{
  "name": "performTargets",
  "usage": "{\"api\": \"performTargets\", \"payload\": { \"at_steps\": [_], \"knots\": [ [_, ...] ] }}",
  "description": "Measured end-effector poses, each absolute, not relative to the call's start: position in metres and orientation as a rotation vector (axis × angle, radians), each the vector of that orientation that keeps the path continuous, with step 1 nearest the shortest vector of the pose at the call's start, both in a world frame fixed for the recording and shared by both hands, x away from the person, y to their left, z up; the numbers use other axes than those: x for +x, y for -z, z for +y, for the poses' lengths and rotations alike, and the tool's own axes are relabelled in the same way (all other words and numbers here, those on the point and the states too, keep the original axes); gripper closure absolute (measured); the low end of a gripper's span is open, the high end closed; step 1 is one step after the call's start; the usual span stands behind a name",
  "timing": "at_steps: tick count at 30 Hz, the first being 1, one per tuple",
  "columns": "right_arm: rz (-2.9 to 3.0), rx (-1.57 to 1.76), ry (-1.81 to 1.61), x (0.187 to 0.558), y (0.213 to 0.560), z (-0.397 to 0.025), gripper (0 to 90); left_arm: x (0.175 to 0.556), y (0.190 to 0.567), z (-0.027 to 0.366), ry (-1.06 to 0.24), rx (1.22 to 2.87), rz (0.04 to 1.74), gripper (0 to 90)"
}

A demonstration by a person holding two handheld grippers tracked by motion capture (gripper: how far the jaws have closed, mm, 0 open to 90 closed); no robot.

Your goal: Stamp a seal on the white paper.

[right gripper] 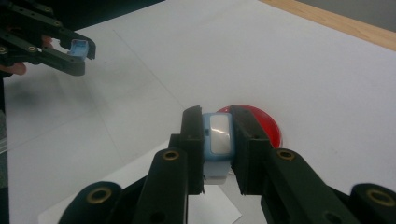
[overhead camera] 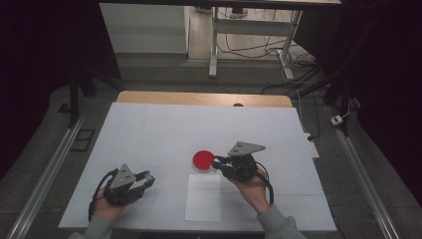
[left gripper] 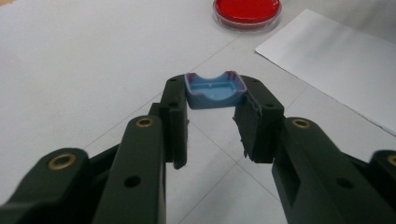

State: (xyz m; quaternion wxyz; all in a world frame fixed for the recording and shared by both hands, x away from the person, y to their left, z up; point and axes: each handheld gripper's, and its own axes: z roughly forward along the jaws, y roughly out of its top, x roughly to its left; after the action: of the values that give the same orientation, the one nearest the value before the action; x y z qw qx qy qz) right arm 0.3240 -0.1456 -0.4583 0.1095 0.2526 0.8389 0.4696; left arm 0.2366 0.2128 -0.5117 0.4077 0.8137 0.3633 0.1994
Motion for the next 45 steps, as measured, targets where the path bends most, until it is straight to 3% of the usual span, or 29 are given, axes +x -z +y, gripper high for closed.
{"api": "performTargets", "payload": {
  "at_steps": [15,45],
  "knots": [
    [2.503,0.713,-1.373,0.309,0.464,-0.153,75.3,0.236,0.512,0.212,-0.505,2.053,0.917,65.3],
    [2.627,0.556,-1.320,0.287,0.477,-0.127,75.3,0.237,0.512,0.213,-0.500,2.053,0.916,65.3]
  ]
}}
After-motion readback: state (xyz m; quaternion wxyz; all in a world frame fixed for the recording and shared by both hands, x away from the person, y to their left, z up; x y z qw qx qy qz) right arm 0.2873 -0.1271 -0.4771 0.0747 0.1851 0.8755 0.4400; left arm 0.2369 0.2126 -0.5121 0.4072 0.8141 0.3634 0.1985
